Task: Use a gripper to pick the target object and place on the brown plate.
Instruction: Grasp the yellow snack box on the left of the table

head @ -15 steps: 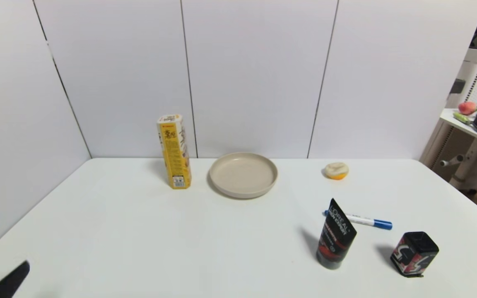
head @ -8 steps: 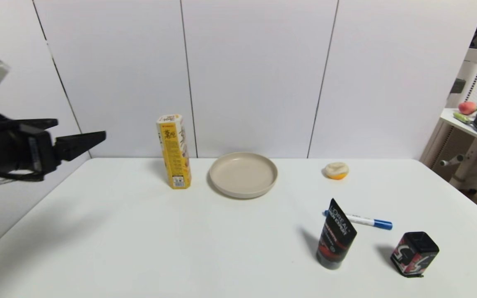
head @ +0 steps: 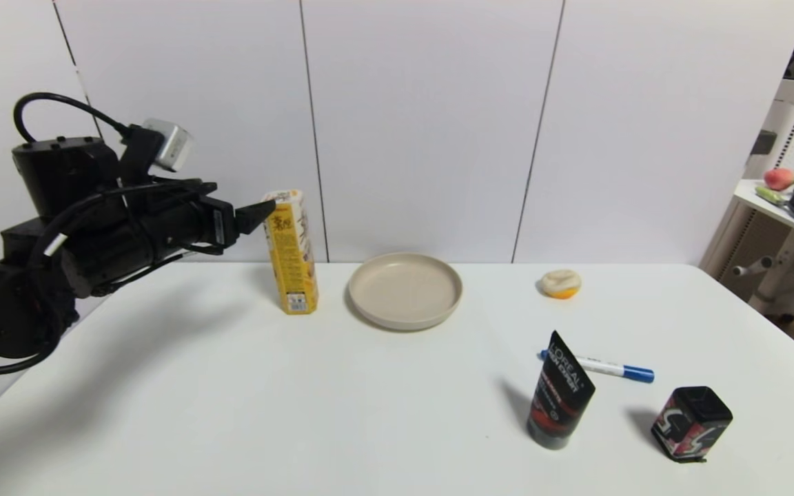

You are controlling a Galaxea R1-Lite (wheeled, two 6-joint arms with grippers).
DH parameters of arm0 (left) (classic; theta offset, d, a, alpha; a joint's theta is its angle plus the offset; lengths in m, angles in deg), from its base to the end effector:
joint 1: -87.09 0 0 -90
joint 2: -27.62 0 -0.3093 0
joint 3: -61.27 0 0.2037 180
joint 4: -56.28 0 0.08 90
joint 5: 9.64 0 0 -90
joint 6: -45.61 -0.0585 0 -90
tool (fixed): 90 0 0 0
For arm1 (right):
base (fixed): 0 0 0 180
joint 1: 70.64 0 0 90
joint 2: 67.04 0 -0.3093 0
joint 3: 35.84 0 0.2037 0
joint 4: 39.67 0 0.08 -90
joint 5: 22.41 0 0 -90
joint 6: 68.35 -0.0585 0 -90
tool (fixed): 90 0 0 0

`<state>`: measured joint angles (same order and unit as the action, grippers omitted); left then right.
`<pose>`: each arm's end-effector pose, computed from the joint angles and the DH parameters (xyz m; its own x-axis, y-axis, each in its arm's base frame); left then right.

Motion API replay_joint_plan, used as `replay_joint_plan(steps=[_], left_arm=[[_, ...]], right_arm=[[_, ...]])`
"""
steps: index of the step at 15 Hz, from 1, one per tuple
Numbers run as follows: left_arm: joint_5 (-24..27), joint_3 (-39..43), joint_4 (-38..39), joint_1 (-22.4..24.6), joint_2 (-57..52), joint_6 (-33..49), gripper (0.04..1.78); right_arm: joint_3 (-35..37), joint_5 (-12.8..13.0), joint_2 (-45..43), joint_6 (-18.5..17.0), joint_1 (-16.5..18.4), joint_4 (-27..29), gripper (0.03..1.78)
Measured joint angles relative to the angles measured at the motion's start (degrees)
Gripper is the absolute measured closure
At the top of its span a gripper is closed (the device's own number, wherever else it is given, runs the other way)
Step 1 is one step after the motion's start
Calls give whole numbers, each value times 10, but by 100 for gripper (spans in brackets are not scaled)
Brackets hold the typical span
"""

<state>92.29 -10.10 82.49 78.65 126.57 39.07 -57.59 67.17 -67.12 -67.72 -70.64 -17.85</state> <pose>0.3601 -0.0657 0.2079 0.9372 -0.3480 -0.0234 0.3485 0.9310 0.1090 0.0183 0.0004 0.0753 1.0000 0.0073 0.0002 -0.0073 0.9999 -0.0110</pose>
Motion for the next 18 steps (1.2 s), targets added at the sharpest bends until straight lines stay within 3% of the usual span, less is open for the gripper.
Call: replay_joint_plan(steps=[6, 11, 18], left_arm=[[-16, 24, 97, -29, 83, 39, 13], [-126, 22, 141, -48, 125, 44, 13], [-130, 8, 150, -69, 160, 66, 13]], right_arm=[[0, 0, 0, 0, 0, 0, 12], [0, 0, 0, 0, 0, 0, 12], [0, 0, 0, 0, 0, 0, 12]])
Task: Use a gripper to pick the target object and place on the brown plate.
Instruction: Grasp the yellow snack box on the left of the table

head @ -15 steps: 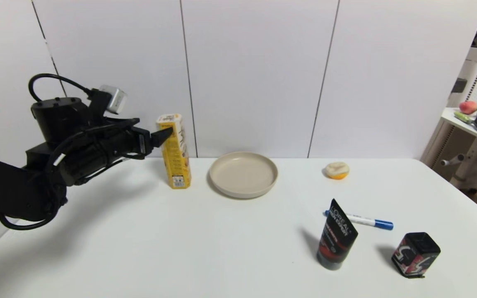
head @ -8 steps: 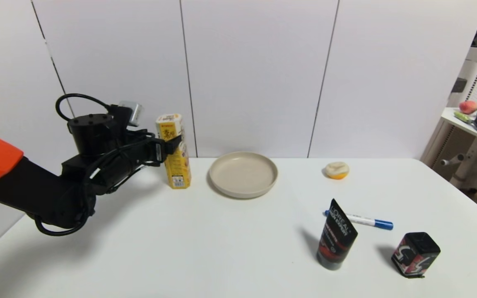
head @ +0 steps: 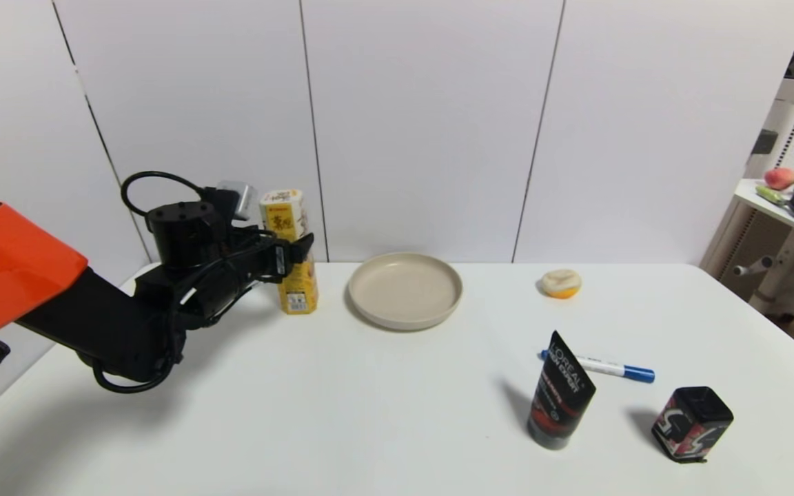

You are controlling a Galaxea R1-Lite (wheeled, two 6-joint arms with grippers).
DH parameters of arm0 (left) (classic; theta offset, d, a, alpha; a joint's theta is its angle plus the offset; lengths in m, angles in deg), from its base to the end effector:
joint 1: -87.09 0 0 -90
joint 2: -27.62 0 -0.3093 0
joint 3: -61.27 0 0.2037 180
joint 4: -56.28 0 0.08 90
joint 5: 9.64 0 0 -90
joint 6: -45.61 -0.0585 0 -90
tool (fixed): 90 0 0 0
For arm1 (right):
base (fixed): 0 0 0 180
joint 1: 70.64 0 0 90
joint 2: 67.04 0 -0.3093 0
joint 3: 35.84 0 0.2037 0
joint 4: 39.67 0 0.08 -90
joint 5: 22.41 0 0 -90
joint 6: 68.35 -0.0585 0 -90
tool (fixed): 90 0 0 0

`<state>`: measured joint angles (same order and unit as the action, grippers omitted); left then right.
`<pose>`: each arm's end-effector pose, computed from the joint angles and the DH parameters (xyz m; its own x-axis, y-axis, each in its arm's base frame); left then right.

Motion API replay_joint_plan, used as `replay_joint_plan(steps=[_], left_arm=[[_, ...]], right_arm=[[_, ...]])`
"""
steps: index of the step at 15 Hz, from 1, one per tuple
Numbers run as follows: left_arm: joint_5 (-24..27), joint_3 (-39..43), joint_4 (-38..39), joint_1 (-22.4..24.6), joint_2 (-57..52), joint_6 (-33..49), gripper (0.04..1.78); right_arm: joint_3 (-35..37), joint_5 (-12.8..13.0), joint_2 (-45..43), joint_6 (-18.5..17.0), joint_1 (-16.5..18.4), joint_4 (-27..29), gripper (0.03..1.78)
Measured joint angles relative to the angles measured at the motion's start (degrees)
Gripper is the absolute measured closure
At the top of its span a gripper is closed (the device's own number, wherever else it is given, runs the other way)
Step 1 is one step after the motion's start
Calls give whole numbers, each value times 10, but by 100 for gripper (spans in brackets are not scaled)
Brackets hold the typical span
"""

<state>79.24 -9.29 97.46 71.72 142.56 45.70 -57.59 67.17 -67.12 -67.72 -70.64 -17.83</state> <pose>0.3998 -0.1087 0.1303 0.9677 -0.2457 -0.0558 0.2461 0.9692 -0.0005 0.0183 0.0004 0.0753 1.0000 0.0073 -0.0002 -0.0073 0.9999 -0.0110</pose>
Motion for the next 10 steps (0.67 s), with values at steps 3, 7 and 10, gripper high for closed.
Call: replay_joint_plan(steps=[3, 7, 10], left_arm=[[-27, -15, 1, -7, 14, 0, 13], [-41, -42, 10, -9, 37, 1, 13], [-40, -63, 10, -9, 52, 0, 13]], right_arm=[[0, 0, 0, 0, 0, 0, 12], [0, 0, 0, 0, 0, 0, 12], [0, 0, 0, 0, 0, 0, 12]])
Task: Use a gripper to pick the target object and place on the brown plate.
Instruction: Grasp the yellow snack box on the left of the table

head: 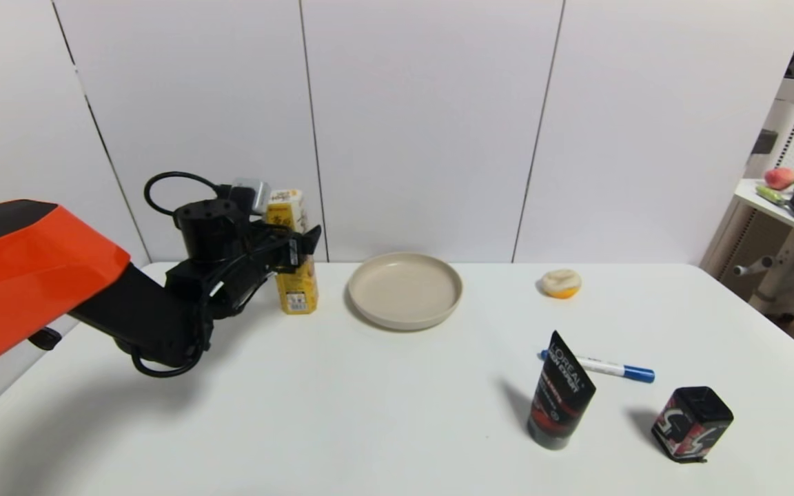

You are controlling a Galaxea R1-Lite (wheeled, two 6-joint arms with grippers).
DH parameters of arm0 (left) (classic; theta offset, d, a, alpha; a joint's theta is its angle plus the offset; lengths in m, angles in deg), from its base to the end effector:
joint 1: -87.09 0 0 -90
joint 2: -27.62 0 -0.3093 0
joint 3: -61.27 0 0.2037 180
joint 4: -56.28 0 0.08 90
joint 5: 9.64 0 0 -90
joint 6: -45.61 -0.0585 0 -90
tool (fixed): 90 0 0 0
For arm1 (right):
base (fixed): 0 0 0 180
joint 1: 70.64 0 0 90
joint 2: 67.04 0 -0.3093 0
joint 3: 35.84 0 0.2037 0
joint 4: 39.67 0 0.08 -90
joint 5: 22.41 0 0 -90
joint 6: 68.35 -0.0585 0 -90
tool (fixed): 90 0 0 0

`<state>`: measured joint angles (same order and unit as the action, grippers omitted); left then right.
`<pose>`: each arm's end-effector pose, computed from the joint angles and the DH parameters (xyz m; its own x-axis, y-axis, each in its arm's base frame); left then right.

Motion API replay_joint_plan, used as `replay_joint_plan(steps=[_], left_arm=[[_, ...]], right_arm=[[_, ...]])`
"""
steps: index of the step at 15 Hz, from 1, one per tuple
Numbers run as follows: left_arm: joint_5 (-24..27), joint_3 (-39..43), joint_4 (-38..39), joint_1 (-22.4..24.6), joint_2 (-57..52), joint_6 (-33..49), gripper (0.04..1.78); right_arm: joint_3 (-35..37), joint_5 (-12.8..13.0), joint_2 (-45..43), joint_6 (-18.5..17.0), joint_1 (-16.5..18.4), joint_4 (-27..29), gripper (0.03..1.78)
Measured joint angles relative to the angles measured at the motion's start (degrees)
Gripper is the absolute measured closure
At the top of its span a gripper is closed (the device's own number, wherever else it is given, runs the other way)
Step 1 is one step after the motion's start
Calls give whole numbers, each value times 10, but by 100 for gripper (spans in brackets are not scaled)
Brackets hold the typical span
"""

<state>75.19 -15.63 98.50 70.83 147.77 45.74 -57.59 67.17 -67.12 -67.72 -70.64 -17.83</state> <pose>0.4258 -0.1187 0.1254 0.9812 -0.1923 -0.0179 0.1923 0.9813 -0.0006 0.0183 0.0004 0.0753 1.0000 0.0073 -0.0002 -0.0073 0.9999 -0.0110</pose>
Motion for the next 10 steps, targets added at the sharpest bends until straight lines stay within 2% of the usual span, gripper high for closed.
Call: replay_joint_plan(steps=[6, 9, 10], left_arm=[[-3, -22, 3, 1, 22, -1, 13], [-30, -27, 3, 1, 28, 0, 13], [-31, -28, 3, 1, 30, 1, 24]], right_arm=[[0, 0, 0, 0, 0, 0, 12], [0, 0, 0, 0, 0, 0, 12], [0, 0, 0, 0, 0, 0, 12]])
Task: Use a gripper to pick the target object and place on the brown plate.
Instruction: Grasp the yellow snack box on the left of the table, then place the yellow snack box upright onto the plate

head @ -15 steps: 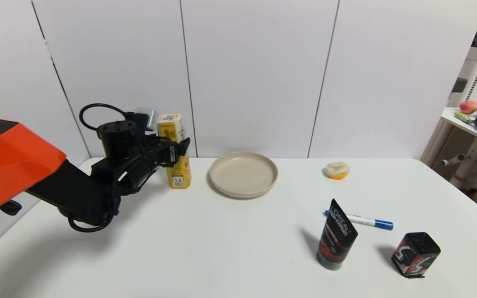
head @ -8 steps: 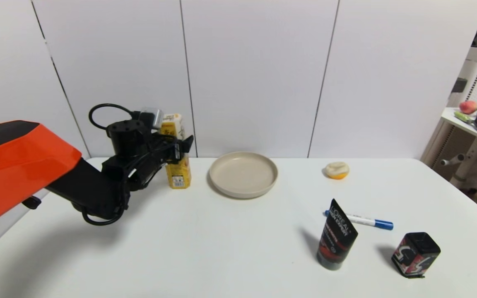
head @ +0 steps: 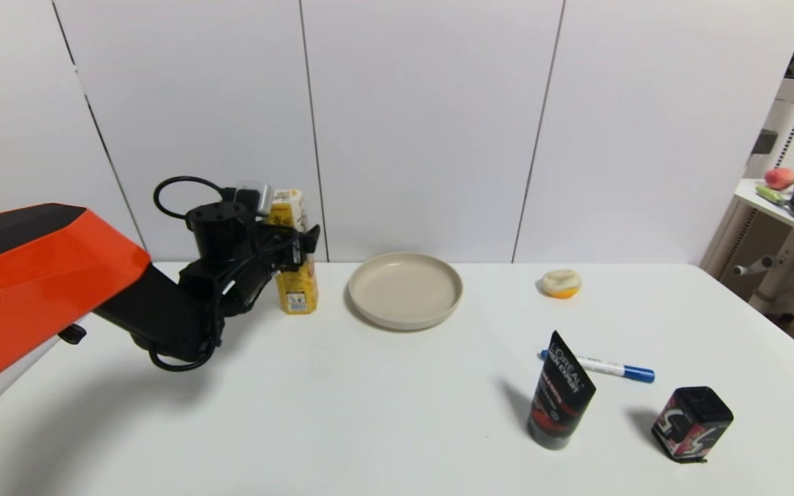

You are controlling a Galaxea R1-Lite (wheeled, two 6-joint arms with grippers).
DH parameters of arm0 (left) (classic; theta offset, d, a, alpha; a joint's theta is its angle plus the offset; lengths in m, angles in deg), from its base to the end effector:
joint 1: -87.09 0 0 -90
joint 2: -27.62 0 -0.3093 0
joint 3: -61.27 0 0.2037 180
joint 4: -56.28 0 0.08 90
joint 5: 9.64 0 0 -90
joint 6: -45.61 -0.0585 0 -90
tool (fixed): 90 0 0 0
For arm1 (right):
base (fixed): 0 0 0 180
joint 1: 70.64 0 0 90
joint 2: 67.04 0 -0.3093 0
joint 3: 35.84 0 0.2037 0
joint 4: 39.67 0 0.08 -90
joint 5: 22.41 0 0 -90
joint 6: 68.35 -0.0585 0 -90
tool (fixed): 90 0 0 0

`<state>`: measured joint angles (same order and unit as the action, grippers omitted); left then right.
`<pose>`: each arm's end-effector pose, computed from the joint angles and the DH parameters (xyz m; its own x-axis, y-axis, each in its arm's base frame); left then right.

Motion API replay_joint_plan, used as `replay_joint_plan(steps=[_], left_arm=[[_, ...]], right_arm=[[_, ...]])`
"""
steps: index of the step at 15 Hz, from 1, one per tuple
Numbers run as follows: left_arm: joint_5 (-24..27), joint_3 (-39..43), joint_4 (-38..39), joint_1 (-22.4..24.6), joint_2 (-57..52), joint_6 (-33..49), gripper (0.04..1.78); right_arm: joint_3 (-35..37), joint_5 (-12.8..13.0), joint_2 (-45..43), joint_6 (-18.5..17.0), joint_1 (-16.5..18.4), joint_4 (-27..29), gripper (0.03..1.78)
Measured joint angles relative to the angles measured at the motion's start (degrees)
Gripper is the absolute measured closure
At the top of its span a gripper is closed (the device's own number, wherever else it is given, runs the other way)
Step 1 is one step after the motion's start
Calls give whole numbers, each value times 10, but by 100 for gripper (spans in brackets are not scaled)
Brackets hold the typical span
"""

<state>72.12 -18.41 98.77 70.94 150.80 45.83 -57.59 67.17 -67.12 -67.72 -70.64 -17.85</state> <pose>0.4393 -0.1185 0.1162 0.9903 -0.1376 -0.0174 0.1376 0.9905 -0.0013 0.0183 0.0004 0.0753 1.0000 0.0073 0.0002 -0.0073 0.9999 -0.0110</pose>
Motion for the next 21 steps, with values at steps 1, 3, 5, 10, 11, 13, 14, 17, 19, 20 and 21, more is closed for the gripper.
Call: replay_joint_plan(steps=[1, 3, 5, 10, 11, 13, 14, 17, 19, 20, 21], left_arm=[[0, -1, -1, 0, 1, 0, 41], [0, -1, -2, 0, 2, 0, 71], [0, -1, -2, 0, 2, 0, 88], [3, -5, -17, -8, -16, -3, 89], [4, -14, -30, -16, -27, -7, 90], [5, -52, -62, -36, -44, -14, 90], [6, -76, -81, -49, -50, -16, 90], [7, -157, -141, -103, -54, -16, 90], [7, -197, -172, -139, -44, -16, 90], [6, -213, -182, -154, -34, -16, 90], [6, -227, -184, -165, -23, -17, 90]], right_arm=[[0, 0, 0, 0, 0, 0, 12], [0, 0, 0, 0, 0, 0, 12], [0, 0, 0, 0, 0, 0, 12], [0, 0, 0, 0, 0, 0, 12], [0, 0, 0, 0, 0, 0, 12], [0, 0, 0, 0, 0, 0, 12], [0, 0, 0, 0, 0, 0, 12], [0, 0, 0, 0, 0, 0, 12], [0, 0, 0, 0, 0, 0, 12], [0, 0, 0, 0, 0, 0, 12], [0, 0, 0, 0, 0, 0, 12]])
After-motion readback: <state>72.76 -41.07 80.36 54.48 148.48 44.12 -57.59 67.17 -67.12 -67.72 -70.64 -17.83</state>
